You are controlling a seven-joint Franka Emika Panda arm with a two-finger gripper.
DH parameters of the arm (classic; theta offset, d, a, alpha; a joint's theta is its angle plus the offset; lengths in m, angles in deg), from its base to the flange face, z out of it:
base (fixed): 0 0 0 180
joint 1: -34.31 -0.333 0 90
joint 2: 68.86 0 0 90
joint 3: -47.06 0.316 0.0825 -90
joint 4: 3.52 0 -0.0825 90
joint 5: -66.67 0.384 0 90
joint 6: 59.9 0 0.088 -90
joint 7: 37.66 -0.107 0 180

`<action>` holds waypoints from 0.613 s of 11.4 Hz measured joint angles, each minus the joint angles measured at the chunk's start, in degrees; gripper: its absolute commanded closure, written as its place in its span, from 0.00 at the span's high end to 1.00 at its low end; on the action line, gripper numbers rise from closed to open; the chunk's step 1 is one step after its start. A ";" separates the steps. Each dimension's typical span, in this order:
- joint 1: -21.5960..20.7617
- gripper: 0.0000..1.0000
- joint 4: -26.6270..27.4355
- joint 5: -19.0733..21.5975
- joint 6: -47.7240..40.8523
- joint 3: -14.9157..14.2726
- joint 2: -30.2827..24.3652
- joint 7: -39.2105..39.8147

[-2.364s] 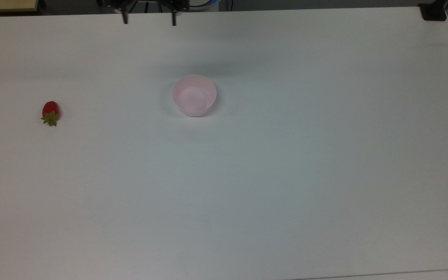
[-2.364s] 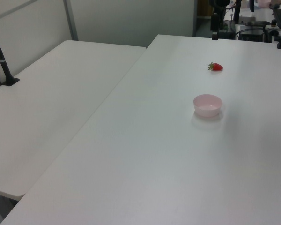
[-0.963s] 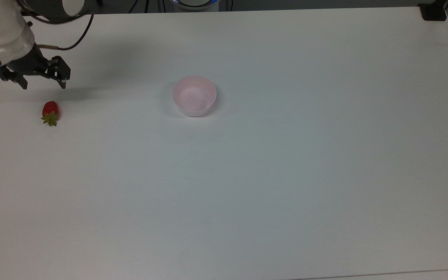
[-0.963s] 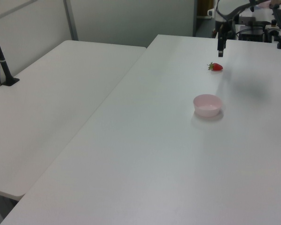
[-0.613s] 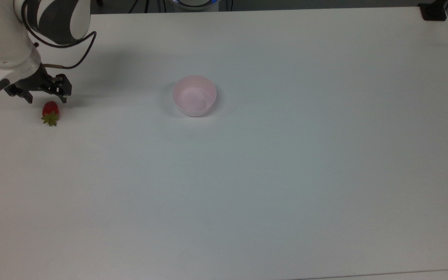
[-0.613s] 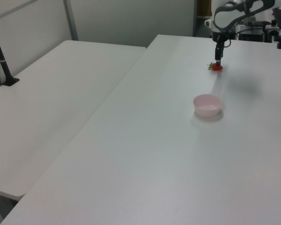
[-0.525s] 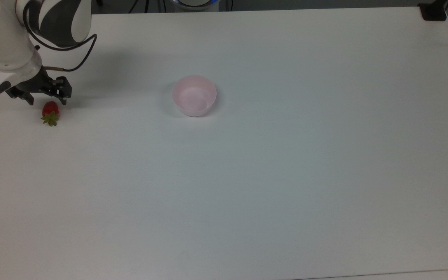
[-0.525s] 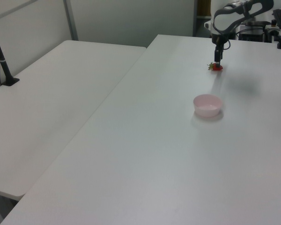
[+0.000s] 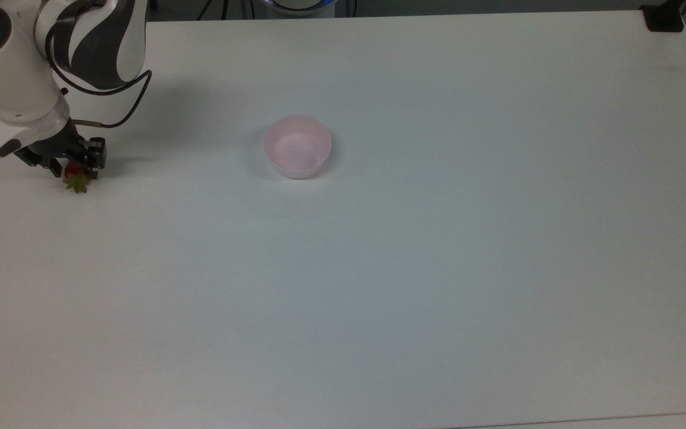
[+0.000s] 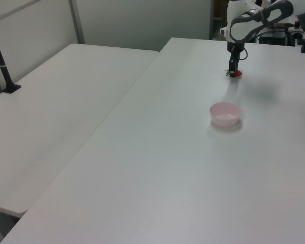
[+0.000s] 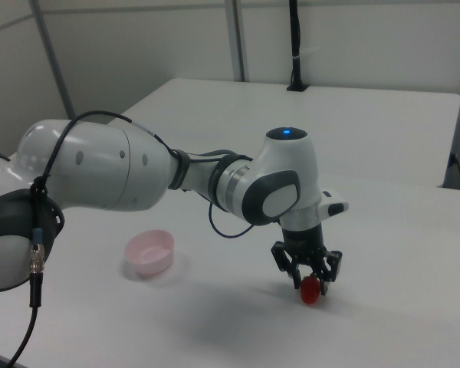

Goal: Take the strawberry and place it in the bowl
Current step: 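Lower the gripper and close it on the strawberry, then lift the strawberry and carry it over the pink bowl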

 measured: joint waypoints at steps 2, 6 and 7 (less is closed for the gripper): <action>-0.25 0.35 -0.35 0.00 0.00 0.50 -0.01 -0.72; -5.77 0.34 -1.34 -0.01 -2.66 1.02 -1.28 -1.25; -7.14 0.34 -1.37 -0.01 -3.95 1.03 -2.18 -1.47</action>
